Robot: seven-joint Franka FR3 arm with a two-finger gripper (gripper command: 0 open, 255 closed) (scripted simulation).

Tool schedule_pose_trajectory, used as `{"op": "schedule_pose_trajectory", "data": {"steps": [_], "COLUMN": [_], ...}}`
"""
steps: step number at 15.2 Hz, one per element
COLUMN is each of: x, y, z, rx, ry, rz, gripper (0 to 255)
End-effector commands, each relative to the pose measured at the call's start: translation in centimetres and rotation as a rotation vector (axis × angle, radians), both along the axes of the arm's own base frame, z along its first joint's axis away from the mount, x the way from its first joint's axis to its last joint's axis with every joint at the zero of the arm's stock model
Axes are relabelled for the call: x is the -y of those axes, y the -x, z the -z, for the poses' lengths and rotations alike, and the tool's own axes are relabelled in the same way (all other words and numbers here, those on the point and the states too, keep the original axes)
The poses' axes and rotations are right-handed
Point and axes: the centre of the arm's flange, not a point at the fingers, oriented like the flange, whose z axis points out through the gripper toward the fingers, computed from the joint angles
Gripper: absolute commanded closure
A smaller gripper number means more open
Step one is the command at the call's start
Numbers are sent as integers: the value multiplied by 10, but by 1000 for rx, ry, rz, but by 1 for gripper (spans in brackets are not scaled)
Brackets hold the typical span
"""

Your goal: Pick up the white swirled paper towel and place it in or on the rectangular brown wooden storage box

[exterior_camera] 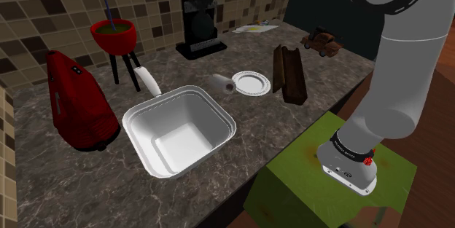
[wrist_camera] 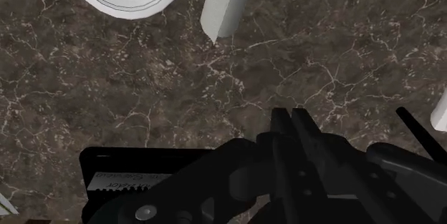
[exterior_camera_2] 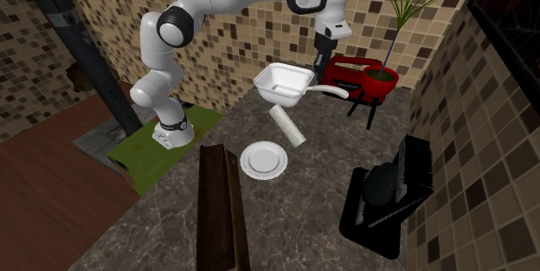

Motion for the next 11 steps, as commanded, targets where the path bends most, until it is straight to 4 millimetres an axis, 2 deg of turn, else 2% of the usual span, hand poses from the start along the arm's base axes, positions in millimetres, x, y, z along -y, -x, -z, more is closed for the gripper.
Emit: {"op": "schedule_pose_trajectory", "data": {"steps": [1, 2, 3, 11], "x": [0, 0, 0, -33], "y": [1, 0, 0, 20], "z": [-10, -5, -5, 97], "rx": [-1, 0, 0, -73], "ry": [0, 0, 0, 153], "rz": [0, 0, 0, 99], "gripper": [255, 255, 0, 0]}}
